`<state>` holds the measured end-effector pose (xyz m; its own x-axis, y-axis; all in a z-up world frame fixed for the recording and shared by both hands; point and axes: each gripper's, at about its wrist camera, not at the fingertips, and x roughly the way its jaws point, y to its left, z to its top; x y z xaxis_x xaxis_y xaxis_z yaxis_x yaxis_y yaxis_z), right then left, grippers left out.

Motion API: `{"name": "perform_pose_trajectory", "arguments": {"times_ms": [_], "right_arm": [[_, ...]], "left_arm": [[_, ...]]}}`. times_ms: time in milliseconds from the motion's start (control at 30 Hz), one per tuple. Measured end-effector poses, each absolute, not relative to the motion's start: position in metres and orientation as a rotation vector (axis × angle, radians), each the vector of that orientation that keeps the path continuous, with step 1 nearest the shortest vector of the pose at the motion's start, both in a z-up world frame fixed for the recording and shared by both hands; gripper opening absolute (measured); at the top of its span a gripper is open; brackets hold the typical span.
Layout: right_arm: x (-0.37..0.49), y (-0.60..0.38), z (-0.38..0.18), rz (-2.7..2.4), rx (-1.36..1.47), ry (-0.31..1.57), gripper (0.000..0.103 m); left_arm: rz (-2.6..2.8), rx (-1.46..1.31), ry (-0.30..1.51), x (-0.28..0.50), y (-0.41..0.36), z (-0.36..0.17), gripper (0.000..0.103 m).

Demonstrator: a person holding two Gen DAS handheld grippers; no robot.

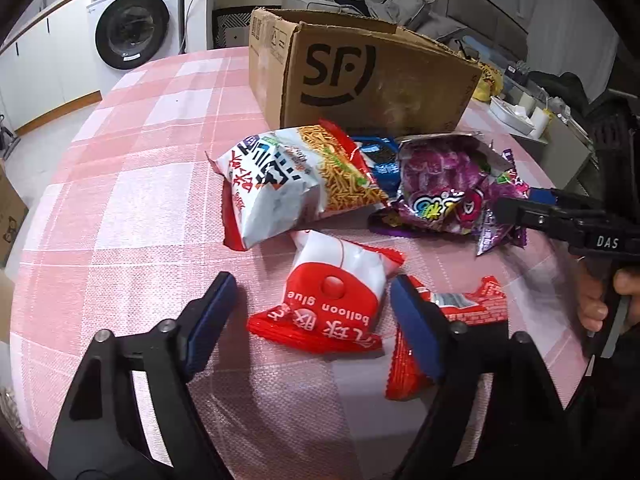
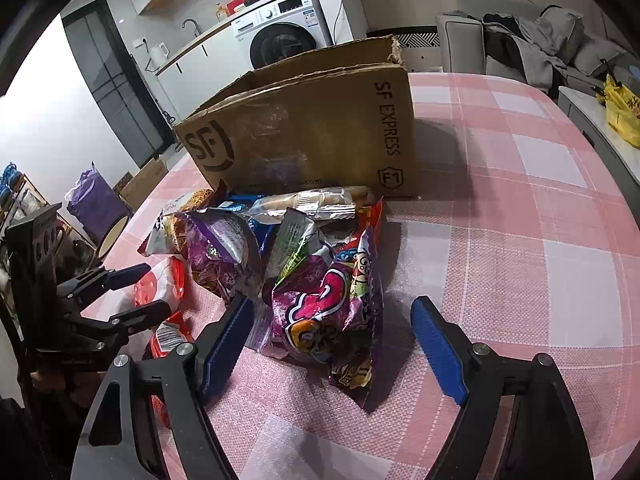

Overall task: Organize snacks
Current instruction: 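Grasp the red balloon-glue packet with the left tool while the right tool grasps a purple candy bag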

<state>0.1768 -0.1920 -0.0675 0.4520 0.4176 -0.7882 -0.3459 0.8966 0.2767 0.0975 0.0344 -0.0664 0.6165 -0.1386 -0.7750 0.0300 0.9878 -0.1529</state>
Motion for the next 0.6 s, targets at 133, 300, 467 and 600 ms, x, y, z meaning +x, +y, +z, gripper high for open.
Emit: {"name": "perform_pose_trajectory", "arguments": {"times_ms": [133, 300, 467, 600], "right_arm": [[0.176, -0.191, -0.068, 0.476, 0.078, 1.000, 0.078], [0.175, -0.189, -0.067, 0.481, 0.077, 0.996, 0.076], [0.175, -0.190, -0.066, 0.481, 0.084, 0.992, 0.073], [0.175, -0.191, -0.066, 0.482, 0.086, 0.993, 0.071]], "left_arm": [[-0.143, -0.118, 0.895, 0.094, 0.028, -0.065, 0.053], [-0.202, -0.106, 0.861, 0.087, 0.022, -0.059, 0.045], [-0.212, -0.107, 0.836, 0.084, 0.019, -0.054, 0.042], [-0.213, -0.117, 0.824, 0.084, 0.020, -0.052, 0.042]]}}
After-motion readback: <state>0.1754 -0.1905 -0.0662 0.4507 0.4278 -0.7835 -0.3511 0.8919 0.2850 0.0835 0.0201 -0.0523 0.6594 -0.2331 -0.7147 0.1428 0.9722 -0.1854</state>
